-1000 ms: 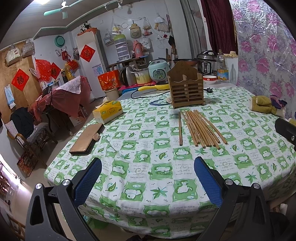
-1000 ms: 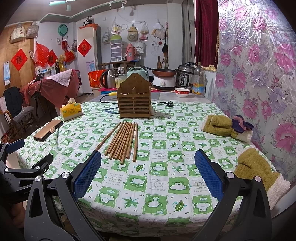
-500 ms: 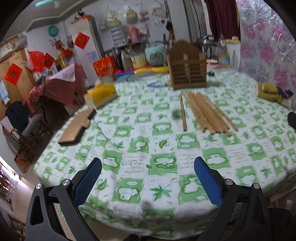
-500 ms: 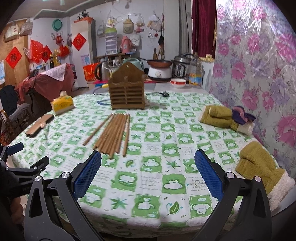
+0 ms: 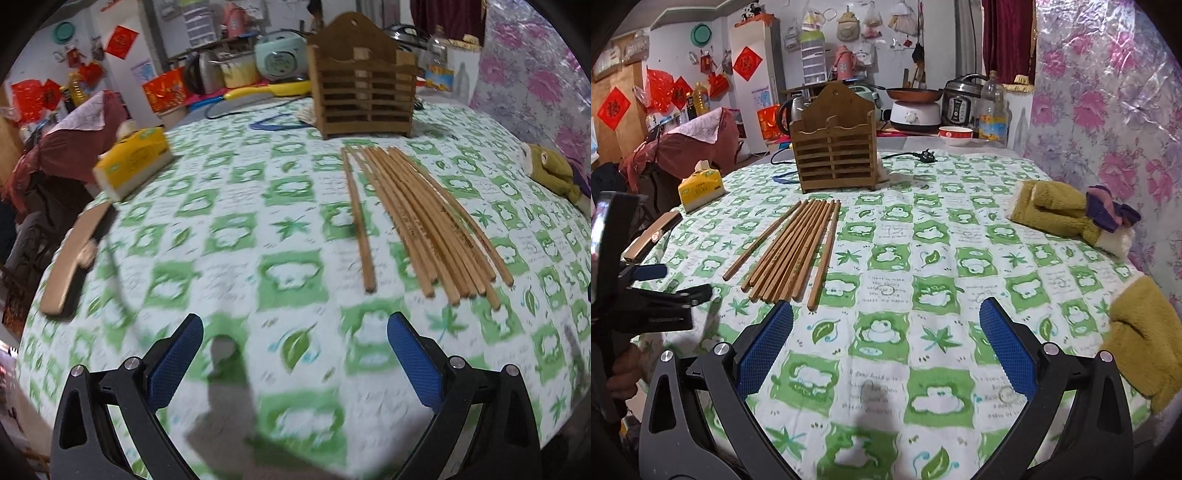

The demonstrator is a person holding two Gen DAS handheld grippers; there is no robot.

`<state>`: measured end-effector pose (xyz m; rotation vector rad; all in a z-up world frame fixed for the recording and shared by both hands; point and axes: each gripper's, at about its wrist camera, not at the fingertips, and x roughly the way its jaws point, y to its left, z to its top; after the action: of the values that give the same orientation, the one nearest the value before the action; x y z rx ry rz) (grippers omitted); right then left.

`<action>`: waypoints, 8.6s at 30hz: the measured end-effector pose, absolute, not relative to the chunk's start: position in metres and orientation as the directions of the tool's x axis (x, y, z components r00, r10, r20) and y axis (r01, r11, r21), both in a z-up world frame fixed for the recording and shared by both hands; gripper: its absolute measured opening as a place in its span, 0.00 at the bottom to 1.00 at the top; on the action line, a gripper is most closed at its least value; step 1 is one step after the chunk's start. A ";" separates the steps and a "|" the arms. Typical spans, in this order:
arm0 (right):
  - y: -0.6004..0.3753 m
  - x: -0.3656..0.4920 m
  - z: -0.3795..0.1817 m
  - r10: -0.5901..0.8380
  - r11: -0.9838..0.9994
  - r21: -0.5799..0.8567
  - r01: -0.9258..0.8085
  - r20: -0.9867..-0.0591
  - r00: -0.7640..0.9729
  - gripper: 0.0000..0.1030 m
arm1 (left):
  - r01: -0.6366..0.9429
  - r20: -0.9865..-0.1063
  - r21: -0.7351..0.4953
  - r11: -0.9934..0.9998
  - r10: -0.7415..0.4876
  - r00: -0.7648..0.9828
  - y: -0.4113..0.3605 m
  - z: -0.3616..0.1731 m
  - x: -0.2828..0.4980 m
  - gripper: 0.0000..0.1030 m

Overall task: Organize utensils
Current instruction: 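Lower both tools toward the row of bamboo chopsticks, then close the right tool on one chopstick while the left tool grasps another, then carry both chopsticks into the wooden holder and open both tools, then move both open tools back to the remaining chopsticks, then close the right tool on a chopstick while the left tool grasps another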

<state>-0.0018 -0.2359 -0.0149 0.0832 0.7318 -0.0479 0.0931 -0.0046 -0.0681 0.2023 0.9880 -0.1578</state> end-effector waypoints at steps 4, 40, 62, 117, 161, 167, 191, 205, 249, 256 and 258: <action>-0.234 0.008 -0.016 0.009 0.996 0.070 0.052 -0.672 0.741 0.94 | 0.261 -0.862 0.095 0.961 -0.052 0.504 -0.019 -0.070 0.114 0.95; -0.198 0.073 -0.059 0.159 0.982 0.081 -0.170 -0.837 0.523 0.08 | 0.456 -0.864 -0.007 0.890 -0.235 0.445 -0.027 -0.071 0.117 0.25; -0.221 0.057 0.036 0.124 0.992 0.061 -0.112 -0.649 0.750 0.06 | 0.451 -0.740 -0.033 0.892 -0.325 0.588 -0.031 0.030 0.107 0.05; -0.246 0.176 0.131 0.103 0.986 0.162 -0.033 -0.446 0.889 0.35 | 0.218 -0.623 -0.158 0.963 -0.268 0.735 -0.012 0.102 0.244 0.73; -0.266 0.091 -0.037 0.226 0.947 0.320 0.002 -0.673 0.704 0.80 | 0.522 -0.876 0.040 0.852 -0.221 0.428 -0.041 -0.075 0.122 0.91; -0.268 0.091 -0.037 0.230 0.945 0.328 0.005 -0.672 0.704 0.81 | 0.464 -0.870 0.096 0.880 -0.153 0.469 -0.029 -0.076 0.131 0.95; -0.185 0.073 -0.050 0.073 0.965 -0.099 -0.241 -0.785 0.615 0.81 | 0.334 -0.890 0.008 0.942 -0.146 0.431 -0.004 -0.081 0.151 0.96; -0.219 0.087 -0.053 0.035 0.999 0.004 -0.053 -0.807 0.590 0.76 | 0.336 -0.890 0.007 0.942 -0.147 0.431 -0.004 -0.081 0.151 0.96; -0.192 0.093 -0.059 0.146 0.980 0.048 -0.192 -0.831 0.536 0.36 | 0.475 -0.864 -0.027 0.879 -0.260 0.431 -0.030 -0.072 0.125 0.32; -0.199 0.097 -0.062 0.222 0.972 0.147 -0.184 -0.832 0.509 0.07 | 0.481 -0.861 -0.048 0.875 -0.281 0.424 -0.031 -0.071 0.124 0.07; -0.199 0.096 -0.060 0.226 0.971 0.150 -0.184 -0.823 0.521 0.07 | 0.476 -0.859 -0.060 0.877 -0.288 0.423 -0.029 -0.071 0.124 0.07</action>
<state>0.0959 -0.1991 -0.0597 0.0455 0.9930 0.2456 0.1242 -0.0286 -0.0707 0.2047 1.0289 -0.4822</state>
